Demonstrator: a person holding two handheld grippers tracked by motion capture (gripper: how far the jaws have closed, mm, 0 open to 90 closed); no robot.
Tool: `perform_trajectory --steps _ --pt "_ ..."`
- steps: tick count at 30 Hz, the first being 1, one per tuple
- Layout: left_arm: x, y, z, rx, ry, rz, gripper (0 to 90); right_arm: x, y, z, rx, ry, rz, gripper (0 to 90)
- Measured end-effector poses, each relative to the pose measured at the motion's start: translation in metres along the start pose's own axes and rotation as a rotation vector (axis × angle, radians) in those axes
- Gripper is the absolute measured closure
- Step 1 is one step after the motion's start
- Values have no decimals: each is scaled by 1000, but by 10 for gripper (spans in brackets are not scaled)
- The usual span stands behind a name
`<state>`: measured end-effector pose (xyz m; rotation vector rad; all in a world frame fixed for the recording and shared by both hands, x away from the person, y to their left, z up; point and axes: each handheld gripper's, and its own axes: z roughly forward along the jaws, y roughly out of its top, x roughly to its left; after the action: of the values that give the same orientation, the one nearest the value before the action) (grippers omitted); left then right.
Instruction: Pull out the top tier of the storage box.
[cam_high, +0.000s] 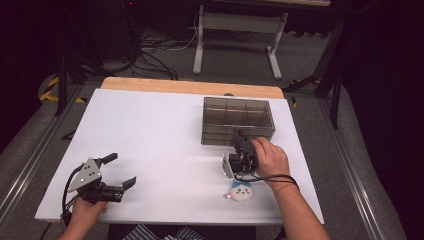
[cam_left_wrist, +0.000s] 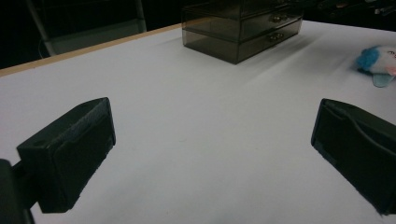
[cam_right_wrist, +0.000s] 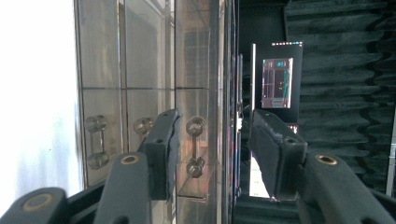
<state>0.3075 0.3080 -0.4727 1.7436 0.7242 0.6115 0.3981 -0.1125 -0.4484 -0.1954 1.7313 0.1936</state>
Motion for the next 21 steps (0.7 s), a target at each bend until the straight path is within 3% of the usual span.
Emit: perform_trajectory --steps 6,21 --pt "0 0 0 0 0 0 5 2 -1 4 0 -12 -16 603" --pt "0 0 0 1 0 -1 6 6 -4 15 2 10 -24 740"
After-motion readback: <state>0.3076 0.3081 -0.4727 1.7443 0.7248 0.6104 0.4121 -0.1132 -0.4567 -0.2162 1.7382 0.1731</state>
